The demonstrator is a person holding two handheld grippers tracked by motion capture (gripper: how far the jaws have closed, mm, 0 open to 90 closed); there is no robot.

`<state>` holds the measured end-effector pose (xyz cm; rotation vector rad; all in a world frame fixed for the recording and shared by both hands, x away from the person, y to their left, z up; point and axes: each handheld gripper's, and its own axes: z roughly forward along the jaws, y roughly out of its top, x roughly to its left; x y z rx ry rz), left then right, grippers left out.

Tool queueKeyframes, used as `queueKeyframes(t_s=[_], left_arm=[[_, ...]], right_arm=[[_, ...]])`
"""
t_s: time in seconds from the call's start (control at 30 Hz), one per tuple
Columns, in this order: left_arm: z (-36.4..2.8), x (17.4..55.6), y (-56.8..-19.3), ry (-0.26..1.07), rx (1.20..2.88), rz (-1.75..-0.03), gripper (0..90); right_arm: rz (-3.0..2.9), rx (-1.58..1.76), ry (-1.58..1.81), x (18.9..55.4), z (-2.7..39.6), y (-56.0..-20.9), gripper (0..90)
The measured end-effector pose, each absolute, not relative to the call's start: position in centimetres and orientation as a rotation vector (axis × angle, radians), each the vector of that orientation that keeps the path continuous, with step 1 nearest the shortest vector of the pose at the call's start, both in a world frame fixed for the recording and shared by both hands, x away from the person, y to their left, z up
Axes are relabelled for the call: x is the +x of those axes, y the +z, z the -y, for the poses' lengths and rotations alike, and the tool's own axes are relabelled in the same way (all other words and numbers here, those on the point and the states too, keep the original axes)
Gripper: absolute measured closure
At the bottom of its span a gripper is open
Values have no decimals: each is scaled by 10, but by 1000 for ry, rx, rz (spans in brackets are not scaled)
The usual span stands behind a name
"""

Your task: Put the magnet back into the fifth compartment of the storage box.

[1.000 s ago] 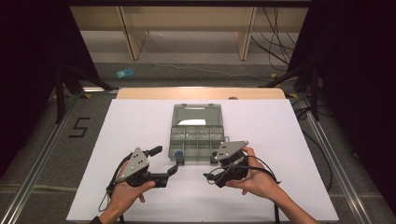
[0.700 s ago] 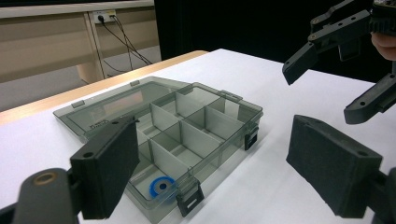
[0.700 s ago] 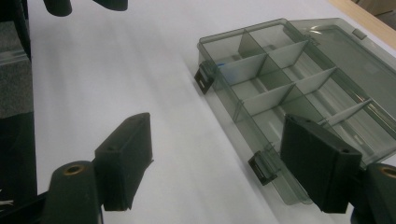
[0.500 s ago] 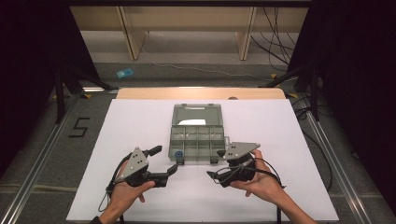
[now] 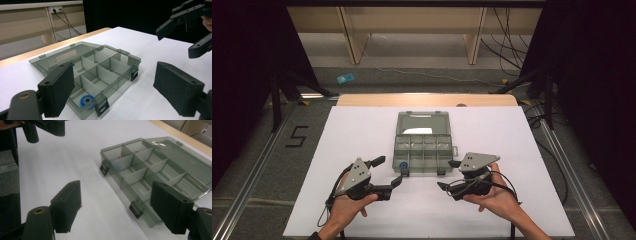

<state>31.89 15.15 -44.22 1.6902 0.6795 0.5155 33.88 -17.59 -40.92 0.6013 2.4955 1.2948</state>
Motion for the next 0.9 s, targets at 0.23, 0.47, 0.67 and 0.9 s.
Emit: queueKeyframes(t_s=[0.23,0.47,0.67,0.9], left_arm=[[-152,319,-442,517,1691,-679,162],[-152,318,-442,518,1686,-677,163],[-153,319,-442,523,1692,-684,163],[-153,318,-442,527,1689,-684,163]], right_arm=[[-2451,618,1344,336,180,-408,259],[-2457,618,1348,334,182,-410,259],[-2449,617,1369,330,183,-412,254],[-2408,646,1404,327,189,-413,248]])
